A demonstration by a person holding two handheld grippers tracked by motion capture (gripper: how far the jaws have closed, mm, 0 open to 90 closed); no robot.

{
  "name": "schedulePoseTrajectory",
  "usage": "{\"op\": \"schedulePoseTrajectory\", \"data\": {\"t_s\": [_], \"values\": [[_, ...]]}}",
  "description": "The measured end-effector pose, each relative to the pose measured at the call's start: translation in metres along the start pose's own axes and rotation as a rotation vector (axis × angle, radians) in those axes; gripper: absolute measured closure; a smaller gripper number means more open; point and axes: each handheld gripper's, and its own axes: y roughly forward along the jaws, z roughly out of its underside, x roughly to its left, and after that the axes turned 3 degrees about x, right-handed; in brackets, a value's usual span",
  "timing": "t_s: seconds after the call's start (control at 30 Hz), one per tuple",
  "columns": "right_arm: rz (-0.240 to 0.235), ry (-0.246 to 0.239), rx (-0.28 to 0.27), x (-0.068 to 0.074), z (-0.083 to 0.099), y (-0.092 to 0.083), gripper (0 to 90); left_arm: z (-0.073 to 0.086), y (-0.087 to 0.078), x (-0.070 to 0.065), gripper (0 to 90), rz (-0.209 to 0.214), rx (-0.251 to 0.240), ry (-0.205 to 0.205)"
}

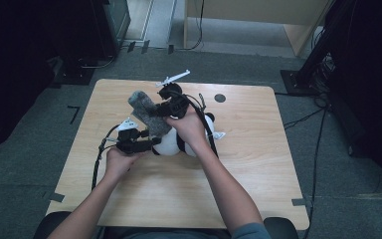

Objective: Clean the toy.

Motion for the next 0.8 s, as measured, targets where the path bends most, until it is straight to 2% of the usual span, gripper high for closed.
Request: {"op": "schedulePoseTrajectory", "data": {"t_s": [0.17,0.23,0.27,0.37,0.57,0.8], "values": [[0.049,0.047,0.079,-0.021,0.022,0.023,78.7,0.0,0.0,0.0,39.6,-0.002,0.001,0.003],[0.064,0.06,0.094,-0.029,0.029,0.026,78.5,0.0,0.0,0.0,39.6,-0.002,0.001,0.004],[0.054,0.07,0.086,-0.033,0.033,0.026,78.4,0.0,0.001,0.0,39.6,-0.001,0.002,0.004],[0.05,0.09,0.069,-0.04,0.037,0.022,78.2,0.0,0.002,-0.001,39.9,-0.001,0.003,0.008],[0.095,0.07,0.068,-0.042,0.039,0.011,78.3,-0.001,0.003,-0.003,40.6,-0.009,0.01,0.022],[0.131,0.086,0.067,-0.049,0.044,-0.008,78.3,-0.001,0.003,-0.003,40.7,-0.008,0.01,0.017]]}}
